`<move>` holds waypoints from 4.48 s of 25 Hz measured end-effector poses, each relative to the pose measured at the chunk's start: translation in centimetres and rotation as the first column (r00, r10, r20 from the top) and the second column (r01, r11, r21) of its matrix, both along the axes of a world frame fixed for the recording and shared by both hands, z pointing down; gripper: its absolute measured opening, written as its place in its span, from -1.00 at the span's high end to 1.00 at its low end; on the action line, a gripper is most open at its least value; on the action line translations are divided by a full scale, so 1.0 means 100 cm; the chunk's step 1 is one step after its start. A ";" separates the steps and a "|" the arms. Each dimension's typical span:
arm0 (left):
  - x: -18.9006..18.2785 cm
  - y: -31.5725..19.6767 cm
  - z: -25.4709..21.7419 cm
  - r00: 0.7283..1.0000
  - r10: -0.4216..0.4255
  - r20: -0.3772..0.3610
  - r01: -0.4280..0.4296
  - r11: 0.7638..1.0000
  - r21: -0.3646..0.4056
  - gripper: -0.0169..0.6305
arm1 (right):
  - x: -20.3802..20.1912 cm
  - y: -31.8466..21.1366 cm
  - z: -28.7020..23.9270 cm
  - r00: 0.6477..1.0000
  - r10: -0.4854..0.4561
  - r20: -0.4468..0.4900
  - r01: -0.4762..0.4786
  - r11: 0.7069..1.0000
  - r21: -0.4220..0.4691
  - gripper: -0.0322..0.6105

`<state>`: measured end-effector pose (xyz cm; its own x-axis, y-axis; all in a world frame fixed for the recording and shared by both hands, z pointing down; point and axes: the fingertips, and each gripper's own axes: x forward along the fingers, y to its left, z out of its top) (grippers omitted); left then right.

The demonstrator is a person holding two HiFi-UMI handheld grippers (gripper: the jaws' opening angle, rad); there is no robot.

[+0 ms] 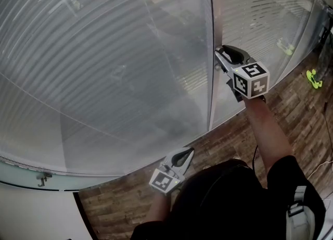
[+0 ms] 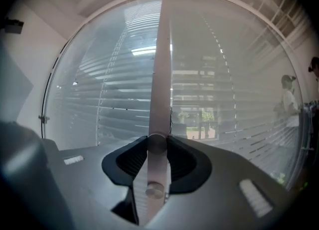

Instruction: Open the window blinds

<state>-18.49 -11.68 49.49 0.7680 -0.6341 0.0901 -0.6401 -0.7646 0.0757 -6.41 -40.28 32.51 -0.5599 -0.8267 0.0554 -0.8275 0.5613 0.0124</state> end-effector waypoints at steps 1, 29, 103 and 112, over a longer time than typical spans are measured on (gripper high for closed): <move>0.000 0.000 0.000 1.000 -0.001 -0.001 0.001 1.000 0.000 0.93 | 0.000 0.000 -0.001 0.999 0.001 0.044 0.000 1.000 -0.020 0.50; 0.005 0.000 0.003 1.000 0.000 0.006 0.000 1.000 -0.006 0.93 | 0.002 0.000 -0.003 0.985 0.011 0.172 -0.004 0.999 -0.038 0.50; -0.003 0.004 0.003 1.000 -0.022 0.016 0.022 1.000 0.001 0.93 | -0.014 0.009 0.004 0.358 0.301 -0.884 0.320 0.850 0.419 0.50; -0.001 0.004 0.005 1.000 -0.019 0.019 0.019 1.000 -0.001 0.93 | -0.014 0.009 0.004 0.384 0.294 -0.875 0.306 0.854 0.422 0.50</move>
